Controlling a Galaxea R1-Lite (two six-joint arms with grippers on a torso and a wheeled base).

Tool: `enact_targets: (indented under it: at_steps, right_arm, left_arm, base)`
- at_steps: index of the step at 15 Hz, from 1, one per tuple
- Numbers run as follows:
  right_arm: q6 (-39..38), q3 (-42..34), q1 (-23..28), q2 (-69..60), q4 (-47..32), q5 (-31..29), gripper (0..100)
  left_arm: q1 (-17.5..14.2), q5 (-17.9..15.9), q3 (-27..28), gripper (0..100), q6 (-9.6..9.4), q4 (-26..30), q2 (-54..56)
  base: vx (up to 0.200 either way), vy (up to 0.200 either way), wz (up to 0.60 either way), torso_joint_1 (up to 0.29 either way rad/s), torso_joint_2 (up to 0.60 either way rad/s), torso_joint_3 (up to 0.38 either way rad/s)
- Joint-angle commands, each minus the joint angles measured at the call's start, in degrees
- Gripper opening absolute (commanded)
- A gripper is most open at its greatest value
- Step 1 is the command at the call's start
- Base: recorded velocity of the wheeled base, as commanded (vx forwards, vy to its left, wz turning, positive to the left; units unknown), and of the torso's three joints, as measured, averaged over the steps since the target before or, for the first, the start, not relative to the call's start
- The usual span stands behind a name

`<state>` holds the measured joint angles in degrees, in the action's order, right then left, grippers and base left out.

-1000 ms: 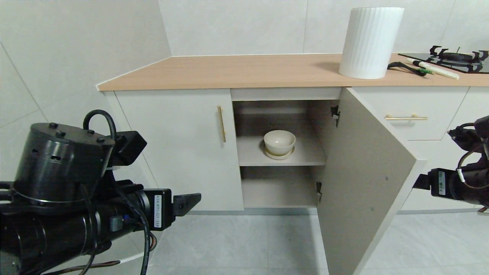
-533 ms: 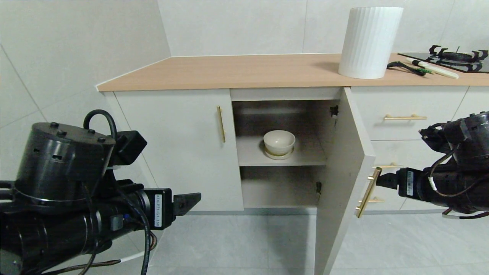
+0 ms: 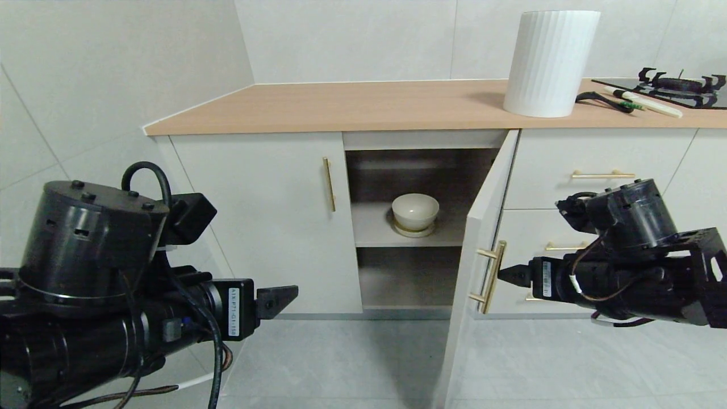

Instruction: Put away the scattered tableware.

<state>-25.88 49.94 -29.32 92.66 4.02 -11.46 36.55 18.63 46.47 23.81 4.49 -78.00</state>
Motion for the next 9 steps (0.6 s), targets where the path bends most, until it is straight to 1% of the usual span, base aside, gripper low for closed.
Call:
enact_targets:
  at_steps: [1, 5, 7, 9]
  right_arm:
    - [0.22, 4.28, -1.00, 6.22, 0.46, 0.03, 100]
    - [2.24, 14.74, -1.00, 14.83, 0.46, 0.21, 100]
    - [2.15, 16.68, -1.00, 17.38, 0.55, 1.00, 100]
    - [1.71, 16.24, -0.74, 19.05, 0.55, 2.41, 100]
  left_arm:
    - [0.02, 0.01, 0.02, 100, 0.10, 0.00, 0.04]
    - [0.02, 0.09, 0.02, 100, 0.01, 0.00, 0.39]
    - [0.02, 0.09, 0.02, 100, 0.01, 0.00, 0.48]
    - [0.02, 0.09, 0.02, 100, 0.01, 0.00, 0.39]
  base:
    - [0.000, 0.000, 0.00, 0.000, 0.00, 0.000]
    - [0.000, 0.000, 0.00, 0.000, 0.00, 0.000]
    - [0.000, 0.000, 0.00, 0.000, 0.00, 0.000]
    - [0.000, 0.000, 0.00, 0.000, 0.00, 0.000]
